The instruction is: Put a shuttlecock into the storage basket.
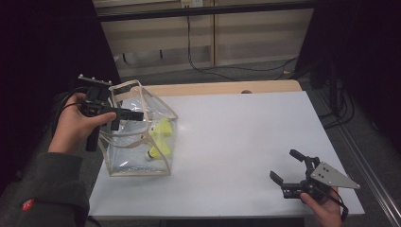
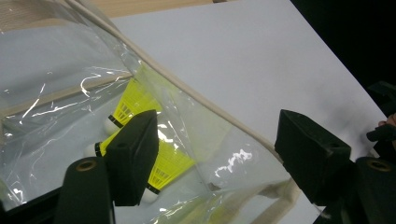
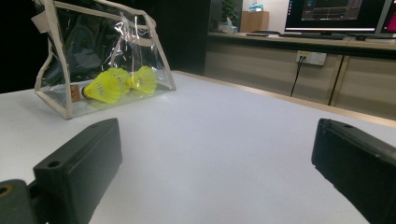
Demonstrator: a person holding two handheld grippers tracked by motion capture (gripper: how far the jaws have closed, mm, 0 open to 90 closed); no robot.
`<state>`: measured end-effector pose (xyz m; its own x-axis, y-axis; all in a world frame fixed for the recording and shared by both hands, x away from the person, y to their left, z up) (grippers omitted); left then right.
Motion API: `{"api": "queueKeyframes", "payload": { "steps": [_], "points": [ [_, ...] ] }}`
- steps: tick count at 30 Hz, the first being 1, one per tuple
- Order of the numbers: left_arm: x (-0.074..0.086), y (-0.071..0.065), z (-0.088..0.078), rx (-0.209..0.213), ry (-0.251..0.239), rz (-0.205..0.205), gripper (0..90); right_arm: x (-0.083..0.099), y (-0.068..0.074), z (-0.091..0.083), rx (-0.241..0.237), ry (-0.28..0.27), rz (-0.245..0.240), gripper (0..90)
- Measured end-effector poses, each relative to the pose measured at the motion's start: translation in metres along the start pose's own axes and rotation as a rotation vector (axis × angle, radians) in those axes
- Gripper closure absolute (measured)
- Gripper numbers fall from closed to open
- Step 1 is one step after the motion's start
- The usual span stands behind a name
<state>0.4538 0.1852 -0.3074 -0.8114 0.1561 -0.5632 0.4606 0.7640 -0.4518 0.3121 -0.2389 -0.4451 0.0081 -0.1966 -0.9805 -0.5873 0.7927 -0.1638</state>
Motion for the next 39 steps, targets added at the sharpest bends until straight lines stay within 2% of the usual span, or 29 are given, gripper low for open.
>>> {"api": "queueKeyframes", "payload": {
  "steps": [6,9,16,24,32,39],
  "points": [
    [0.002,-0.01,0.003,0.019,-0.005,0.036,22.3,-0.001,0.0,0.0,0.0,0.0,-0.004,1.4],
    [0.003,-0.013,0.005,0.034,-0.004,0.045,21.3,0.0,0.0,0.0,0.0,0.001,-0.003,1.4],
    [0.005,-0.023,0.008,0.04,-0.006,0.08,17.4,-0.001,0.001,0.001,-0.003,-0.001,-0.005,1.4],
    [0.006,-0.039,0.012,0.069,-0.013,0.102,16.4,-0.002,0.0,0.0,-0.001,-0.004,-0.001,1.5],
    [0.003,-0.056,0.015,0.115,-0.02,0.121,15.7,-0.002,0.001,0.0,-0.003,-0.005,-0.002,1.5],
    [0.005,-0.068,0.025,0.146,-0.011,0.143,15.7,-0.001,0.0,-0.001,0.002,-0.003,-0.004,1.5]
  ]
}}
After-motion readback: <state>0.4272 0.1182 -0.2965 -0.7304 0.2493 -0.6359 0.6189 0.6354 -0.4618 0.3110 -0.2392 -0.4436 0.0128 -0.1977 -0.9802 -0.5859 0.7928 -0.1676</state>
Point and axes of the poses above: each handheld gripper's, and its own axes: z roughly forward along the jaws, x roughly out of its underside, y roughly to its left, the point moved 9 cm from there along z, roughly forward along the jaws, and after that the axes turned 10 degrees about -z, right-handed, at the moved point
